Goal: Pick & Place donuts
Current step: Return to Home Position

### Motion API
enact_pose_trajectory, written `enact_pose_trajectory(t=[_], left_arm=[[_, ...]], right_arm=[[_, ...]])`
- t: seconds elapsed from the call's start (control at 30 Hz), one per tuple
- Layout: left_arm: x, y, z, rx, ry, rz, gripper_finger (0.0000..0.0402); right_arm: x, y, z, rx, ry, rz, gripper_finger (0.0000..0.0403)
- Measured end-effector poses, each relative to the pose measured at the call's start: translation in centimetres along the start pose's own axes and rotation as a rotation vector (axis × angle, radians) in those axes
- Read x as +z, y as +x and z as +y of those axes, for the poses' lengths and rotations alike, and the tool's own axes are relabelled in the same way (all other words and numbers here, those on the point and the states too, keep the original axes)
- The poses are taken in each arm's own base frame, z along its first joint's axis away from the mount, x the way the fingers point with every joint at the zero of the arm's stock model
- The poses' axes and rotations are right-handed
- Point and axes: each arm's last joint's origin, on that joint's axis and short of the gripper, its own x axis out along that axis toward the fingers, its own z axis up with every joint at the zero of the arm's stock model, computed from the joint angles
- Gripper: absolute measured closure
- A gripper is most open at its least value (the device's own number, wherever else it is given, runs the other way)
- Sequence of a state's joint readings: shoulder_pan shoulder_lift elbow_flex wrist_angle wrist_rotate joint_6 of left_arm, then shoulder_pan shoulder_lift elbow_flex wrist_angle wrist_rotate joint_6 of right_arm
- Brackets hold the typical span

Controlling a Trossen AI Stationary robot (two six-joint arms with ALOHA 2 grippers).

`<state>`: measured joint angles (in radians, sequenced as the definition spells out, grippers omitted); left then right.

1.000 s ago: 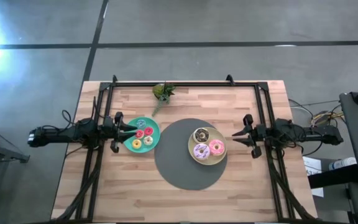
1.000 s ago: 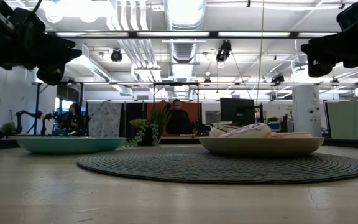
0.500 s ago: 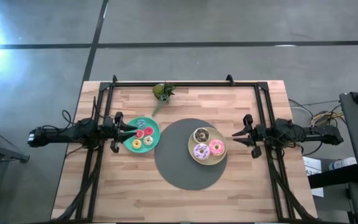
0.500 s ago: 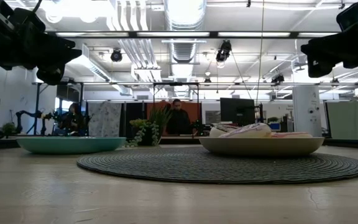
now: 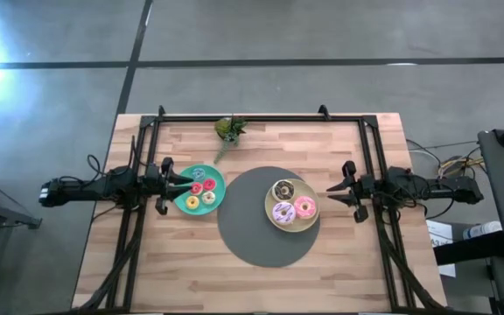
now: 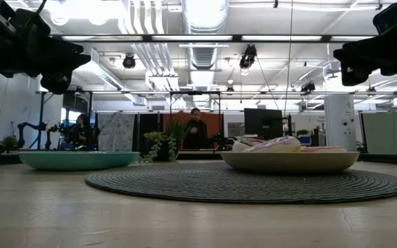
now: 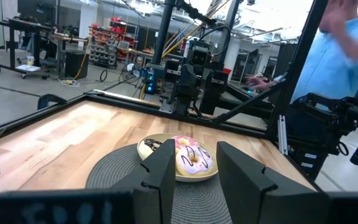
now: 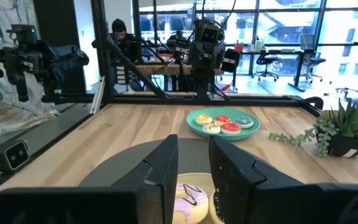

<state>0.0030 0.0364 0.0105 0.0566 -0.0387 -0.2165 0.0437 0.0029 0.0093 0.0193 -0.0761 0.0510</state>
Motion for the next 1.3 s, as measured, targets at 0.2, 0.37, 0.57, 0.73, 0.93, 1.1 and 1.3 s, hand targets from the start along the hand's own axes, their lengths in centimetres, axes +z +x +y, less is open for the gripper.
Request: enact_pose_trajectory(t=[0.2,0.37,0.57,0.73,0.93,1.1,1.3], left_arm=[[0.0,0.0,0.0,0.0,0.0,0.0,0.031],[0.0,0.0,0.0,0.0,0.0,0.0,0.031],[0.0,0.0,0.0,0.0,0.0,0.0,0.031],[0.0,0.0,0.0,0.0,0.0,0.0,0.031],[0.0,0.0,0.0,0.0,0.0,0.0,0.031],[0.0,0.0,0.0,0.0,0.0,0.0,0.031],[0.0,0.0,0.0,0.0,0.0,0.0,0.031]], right_arm=[[0.0,0.0,0.0,0.0,-0.001,0.0,0.033],[0.0,0.0,0.0,0.0,-0.002,0.0,0.0334],[0.0,0.0,0.0,0.001,-0.002,0.0,0.0329],[0.0,0.0,0.0,0.001,-0.001,0.0,0.0322],[0.0,0.0,0.0,0.001,-0.001,0.0,0.0317],[0.0,0.0,0.0,0.001,-0.001,0.0,0.0318],[0.0,0.0,0.0,0.001,-0.001,0.0,0.0328]])
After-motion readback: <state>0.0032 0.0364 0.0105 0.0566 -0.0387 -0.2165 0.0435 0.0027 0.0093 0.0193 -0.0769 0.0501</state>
